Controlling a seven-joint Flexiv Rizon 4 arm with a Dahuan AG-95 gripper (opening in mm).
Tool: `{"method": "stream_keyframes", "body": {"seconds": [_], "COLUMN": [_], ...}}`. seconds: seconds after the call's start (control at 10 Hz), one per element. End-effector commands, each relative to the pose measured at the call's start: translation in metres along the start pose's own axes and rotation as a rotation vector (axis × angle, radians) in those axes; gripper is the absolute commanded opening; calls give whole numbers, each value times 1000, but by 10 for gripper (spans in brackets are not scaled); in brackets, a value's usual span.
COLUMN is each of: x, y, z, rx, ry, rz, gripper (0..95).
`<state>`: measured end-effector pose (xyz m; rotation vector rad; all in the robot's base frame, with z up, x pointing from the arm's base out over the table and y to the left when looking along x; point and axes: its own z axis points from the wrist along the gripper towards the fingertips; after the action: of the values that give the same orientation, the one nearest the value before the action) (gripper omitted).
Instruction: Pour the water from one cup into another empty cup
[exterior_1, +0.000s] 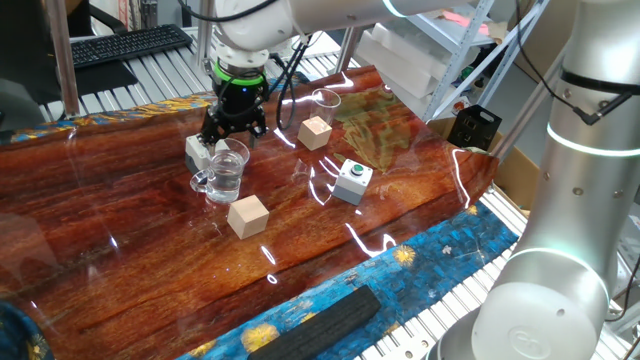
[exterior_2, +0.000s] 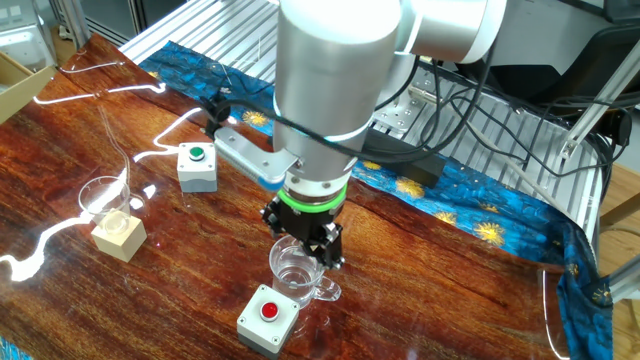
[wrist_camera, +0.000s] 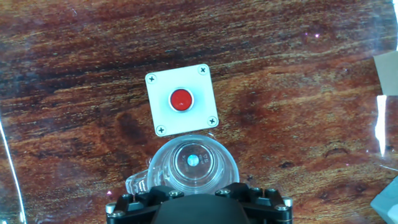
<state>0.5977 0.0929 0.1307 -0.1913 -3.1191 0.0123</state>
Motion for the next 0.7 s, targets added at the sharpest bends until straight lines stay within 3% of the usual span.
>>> {"method": "stream_keyframes", "body": {"seconds": [0.1, 0.7], "x": [2, 2], "y": [-1, -1], "z": [-1, -1], "rx": [10, 8], "ry": [5, 11], "rz": [0, -4], "gripper": [950, 950]}}
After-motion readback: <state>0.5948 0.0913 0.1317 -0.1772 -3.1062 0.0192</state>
